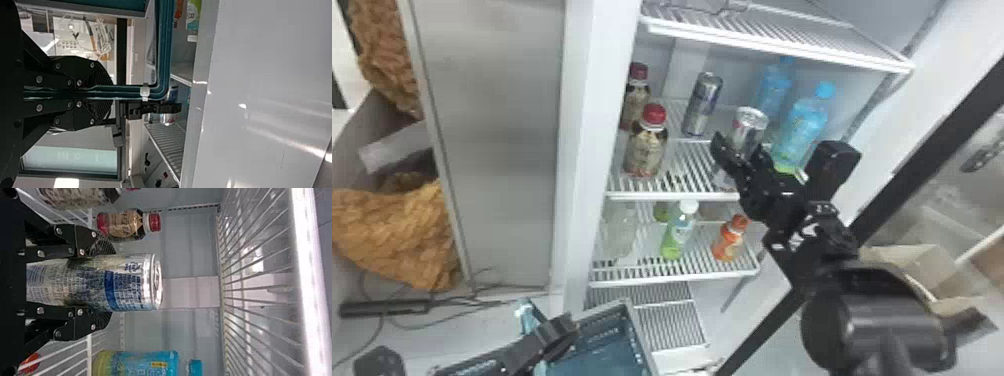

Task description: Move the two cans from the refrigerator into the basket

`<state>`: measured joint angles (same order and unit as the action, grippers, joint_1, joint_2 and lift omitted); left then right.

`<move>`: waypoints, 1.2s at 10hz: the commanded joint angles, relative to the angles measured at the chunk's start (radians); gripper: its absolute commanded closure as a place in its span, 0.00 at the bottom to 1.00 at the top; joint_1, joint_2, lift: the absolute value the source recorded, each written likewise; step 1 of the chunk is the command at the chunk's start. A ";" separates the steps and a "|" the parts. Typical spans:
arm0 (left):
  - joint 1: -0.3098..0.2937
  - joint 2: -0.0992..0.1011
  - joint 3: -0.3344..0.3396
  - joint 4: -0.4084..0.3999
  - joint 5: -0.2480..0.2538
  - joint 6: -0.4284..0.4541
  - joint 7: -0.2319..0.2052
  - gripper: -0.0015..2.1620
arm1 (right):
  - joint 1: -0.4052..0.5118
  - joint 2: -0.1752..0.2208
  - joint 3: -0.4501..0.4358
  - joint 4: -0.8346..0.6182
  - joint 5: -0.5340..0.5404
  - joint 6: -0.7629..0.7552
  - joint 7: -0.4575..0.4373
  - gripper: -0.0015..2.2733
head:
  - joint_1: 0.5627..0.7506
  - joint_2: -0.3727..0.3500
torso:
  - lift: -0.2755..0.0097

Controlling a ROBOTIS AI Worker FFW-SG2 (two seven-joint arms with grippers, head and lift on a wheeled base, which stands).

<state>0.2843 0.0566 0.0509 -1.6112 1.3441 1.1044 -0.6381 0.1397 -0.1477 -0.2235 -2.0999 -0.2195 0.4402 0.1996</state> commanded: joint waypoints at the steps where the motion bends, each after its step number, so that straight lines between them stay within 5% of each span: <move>1: -0.002 0.000 -0.001 0.000 0.000 0.000 0.000 0.55 | 0.069 -0.001 -0.026 -0.132 -0.008 0.087 -0.003 0.55 | 0.70 0.03 | 0.86; 7: -0.002 0.003 -0.003 0.000 0.000 0.000 0.000 0.55 | 0.371 0.008 -0.048 -0.473 -0.139 0.338 -0.022 0.55 | 0.70 0.03 | 0.86; 12: 0.005 0.002 0.001 0.000 0.002 -0.002 0.000 0.55 | 0.491 0.027 -0.004 -0.527 -0.235 0.519 0.026 0.55 | 0.70 0.06 | 0.86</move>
<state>0.2874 0.0590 0.0519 -1.6112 1.3460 1.1020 -0.6381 0.6282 -0.1224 -0.2361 -2.6370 -0.4442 0.9426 0.2249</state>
